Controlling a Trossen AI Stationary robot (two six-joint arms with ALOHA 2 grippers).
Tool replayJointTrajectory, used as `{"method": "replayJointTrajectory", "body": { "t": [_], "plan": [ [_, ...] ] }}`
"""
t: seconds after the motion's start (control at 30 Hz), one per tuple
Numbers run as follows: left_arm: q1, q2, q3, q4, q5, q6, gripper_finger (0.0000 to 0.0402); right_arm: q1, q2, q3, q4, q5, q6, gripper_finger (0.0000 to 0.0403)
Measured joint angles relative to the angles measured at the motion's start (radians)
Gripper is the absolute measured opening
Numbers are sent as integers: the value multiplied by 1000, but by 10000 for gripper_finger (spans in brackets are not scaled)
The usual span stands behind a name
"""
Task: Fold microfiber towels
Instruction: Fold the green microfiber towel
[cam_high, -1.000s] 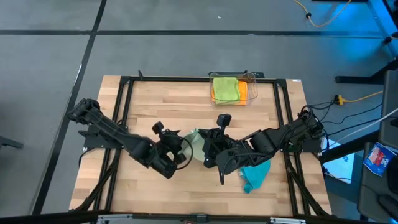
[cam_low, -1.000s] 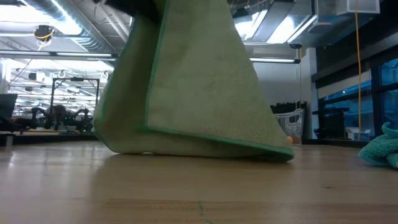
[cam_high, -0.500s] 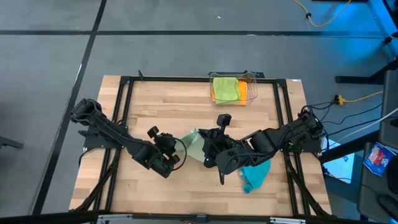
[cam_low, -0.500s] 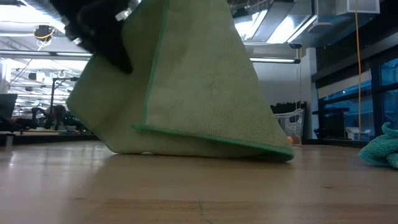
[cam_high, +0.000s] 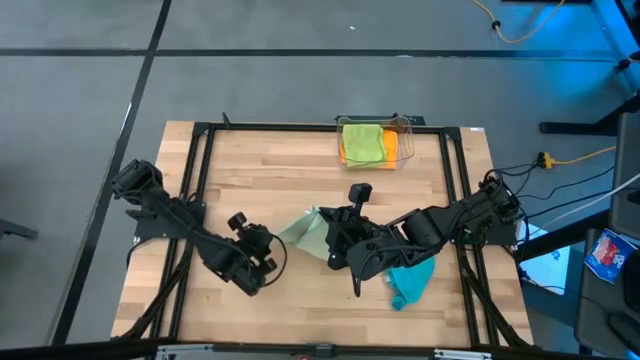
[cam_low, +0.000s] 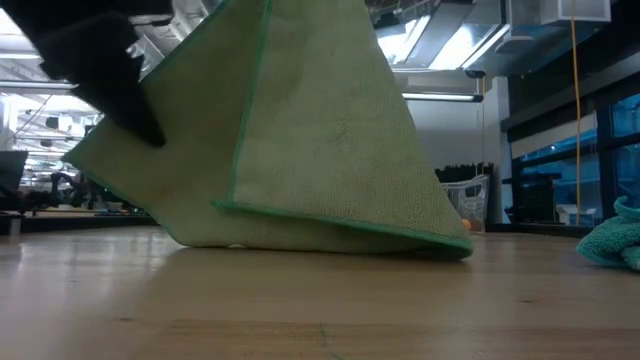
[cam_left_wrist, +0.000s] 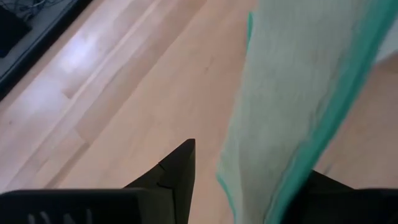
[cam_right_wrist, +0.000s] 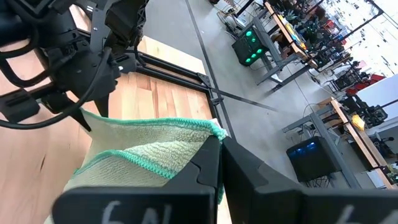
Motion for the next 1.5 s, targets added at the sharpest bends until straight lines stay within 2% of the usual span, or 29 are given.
{"method": "replayJointTrajectory", "body": {
  "t": [0.23, 0.47, 0.8, 0.9, 1.07, 1.27, 1.5],
  "plan": [
    [-27, 0, -54, -10, 93, -29, 137, 0, 0, 0, 0, 0, 0, 17],
    [-48, 0, -57, -86, 95, -79, 137, 0, 0, 0, 0, 0, 0, 17],
    [-71, 0, -57, -107, 110, -99, 135, 0, 0, 0, 0, 0, 0, 17],
    [-71, 0, -57, -107, 115, -100, 109, 0, 0, 0, 0, 0, 0, 17],
    [-71, 0, -57, -109, 115, -98, 13, 0, 0, 0, 0, -5, 0, 17],
    [-71, 0, -50, -132, 114, -96, 2, 0, 0, 0, 0, -108, -3, 17],
    [-73, 0, 77, -366, 118, -96, 0, 0, 0, 0, 0, -150, 34, 17]
  ]
}}
